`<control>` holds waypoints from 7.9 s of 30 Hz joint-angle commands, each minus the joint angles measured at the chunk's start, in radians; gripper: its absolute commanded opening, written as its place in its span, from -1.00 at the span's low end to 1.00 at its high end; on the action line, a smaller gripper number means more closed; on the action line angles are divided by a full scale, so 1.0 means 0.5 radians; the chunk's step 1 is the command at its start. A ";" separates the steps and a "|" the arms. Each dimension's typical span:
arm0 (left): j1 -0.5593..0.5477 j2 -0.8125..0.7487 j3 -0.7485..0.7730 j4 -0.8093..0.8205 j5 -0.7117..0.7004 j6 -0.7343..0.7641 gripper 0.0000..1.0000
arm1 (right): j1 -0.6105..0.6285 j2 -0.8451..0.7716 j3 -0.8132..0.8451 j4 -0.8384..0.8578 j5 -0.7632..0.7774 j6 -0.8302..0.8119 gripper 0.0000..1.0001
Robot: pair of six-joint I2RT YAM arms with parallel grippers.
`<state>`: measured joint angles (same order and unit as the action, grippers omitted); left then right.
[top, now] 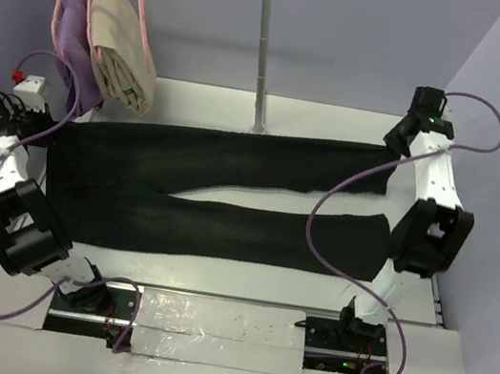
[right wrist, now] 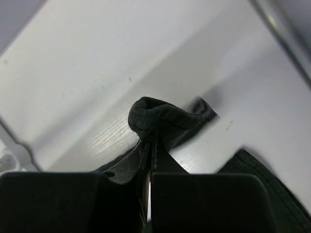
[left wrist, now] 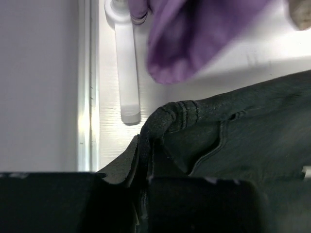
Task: Place the trousers on the hanger
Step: Fold the trousers at the center of the board.
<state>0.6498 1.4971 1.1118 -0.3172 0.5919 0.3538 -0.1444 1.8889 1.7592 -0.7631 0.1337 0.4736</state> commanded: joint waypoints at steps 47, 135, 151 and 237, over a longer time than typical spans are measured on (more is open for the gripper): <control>1.342 -0.104 -0.297 -2.111 0.590 3.468 -0.99 | -0.886 -2.722 -2.399 0.355 0.285 0.495 -0.86; 0.262 -0.206 -0.481 -0.565 -0.303 0.900 0.25 | 0.230 -1.192 -2.076 0.762 -0.022 0.813 0.27; 0.339 -0.043 -0.717 -0.243 -0.546 0.756 0.14 | 0.230 -0.918 -2.098 0.913 0.159 0.820 -0.55; 0.701 0.246 -0.643 -0.568 -0.401 0.817 -0.04 | 0.626 -1.474 -1.840 0.299 0.478 0.323 0.44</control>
<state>1.0142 1.5902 0.8574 -0.5861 0.3622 0.7654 0.1612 1.1614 0.8433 -0.6456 0.3473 0.6308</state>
